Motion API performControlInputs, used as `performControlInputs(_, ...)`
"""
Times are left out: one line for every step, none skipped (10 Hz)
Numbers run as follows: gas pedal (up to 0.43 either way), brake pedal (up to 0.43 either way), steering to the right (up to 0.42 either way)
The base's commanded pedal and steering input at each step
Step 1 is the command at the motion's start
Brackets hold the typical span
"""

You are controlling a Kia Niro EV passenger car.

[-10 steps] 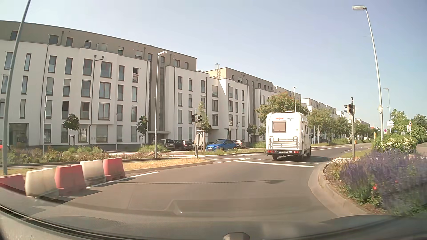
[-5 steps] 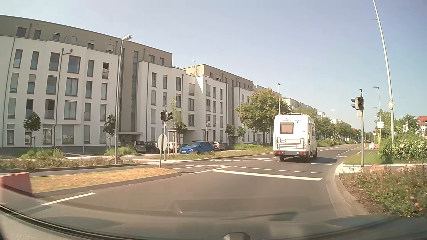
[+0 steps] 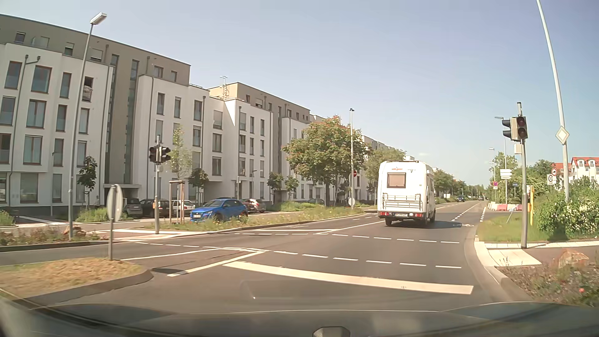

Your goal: Follow the waypoints while adhering to traffic rules and regulations

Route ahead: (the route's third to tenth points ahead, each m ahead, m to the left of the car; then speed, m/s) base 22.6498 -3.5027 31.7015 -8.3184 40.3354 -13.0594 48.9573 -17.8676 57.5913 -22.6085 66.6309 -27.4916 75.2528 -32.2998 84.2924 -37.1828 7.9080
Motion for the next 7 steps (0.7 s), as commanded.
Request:
performControlInputs(0.209,0.000,0.149)
performControlInputs(0.209,0.000,0.150)
performControlInputs(0.220,0.000,0.150)
performControlInputs(0.228,0.000,0.150)
performControlInputs(0.228,0.000,0.149)
performControlInputs(0.228,0.000,0.149)
performControlInputs(0.228,0.000,0.149)
